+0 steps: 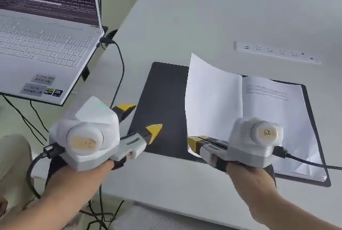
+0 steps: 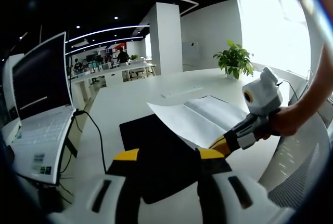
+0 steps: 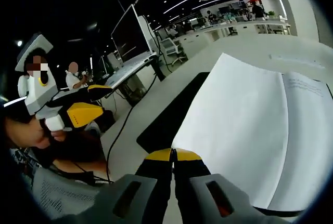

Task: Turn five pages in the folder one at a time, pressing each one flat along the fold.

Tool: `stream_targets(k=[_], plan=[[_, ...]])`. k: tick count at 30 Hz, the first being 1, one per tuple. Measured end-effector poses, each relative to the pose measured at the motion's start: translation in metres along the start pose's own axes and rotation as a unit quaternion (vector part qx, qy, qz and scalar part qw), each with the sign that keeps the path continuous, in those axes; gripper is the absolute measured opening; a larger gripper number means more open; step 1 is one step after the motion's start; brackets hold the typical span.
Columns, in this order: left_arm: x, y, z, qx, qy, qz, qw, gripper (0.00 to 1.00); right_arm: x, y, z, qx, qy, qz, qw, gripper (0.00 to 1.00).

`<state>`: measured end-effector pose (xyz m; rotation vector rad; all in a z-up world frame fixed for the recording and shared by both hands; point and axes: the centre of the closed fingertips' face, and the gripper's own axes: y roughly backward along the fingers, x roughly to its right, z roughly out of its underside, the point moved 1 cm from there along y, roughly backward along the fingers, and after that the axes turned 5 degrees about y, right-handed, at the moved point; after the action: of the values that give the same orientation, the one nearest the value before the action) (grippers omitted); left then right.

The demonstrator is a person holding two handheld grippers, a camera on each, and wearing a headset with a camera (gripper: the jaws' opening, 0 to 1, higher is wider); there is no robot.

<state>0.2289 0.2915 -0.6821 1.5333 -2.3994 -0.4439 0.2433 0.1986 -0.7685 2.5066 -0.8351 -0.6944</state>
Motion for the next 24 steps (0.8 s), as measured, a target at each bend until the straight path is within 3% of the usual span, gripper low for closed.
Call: stream_targets(k=[2,9,18,24], plan=[[-0.001,-0.002,0.003,-0.001,0.001,0.002,1.0000,0.40,0.003,-0.004,0.004,-0.009,0.022,0.015,0.9996,0.00],[-0.004,-0.008,0.009,-0.007,0.007,0.007,0.9999,0.40,-0.004,-0.021,0.016,-0.028,0.032,0.019,0.9989,0.00],[-0.003,-0.020,0.024,-0.022,0.008,0.018,0.9996,0.40,-0.004,-0.034,0.028,-0.050,0.022,0.013,0.9984,0.00],[0.002,-0.029,0.034,-0.038,0.003,0.030,0.9988,0.38,0.000,-0.031,0.030,-0.045,0.012,0.010,0.9988,0.00]])
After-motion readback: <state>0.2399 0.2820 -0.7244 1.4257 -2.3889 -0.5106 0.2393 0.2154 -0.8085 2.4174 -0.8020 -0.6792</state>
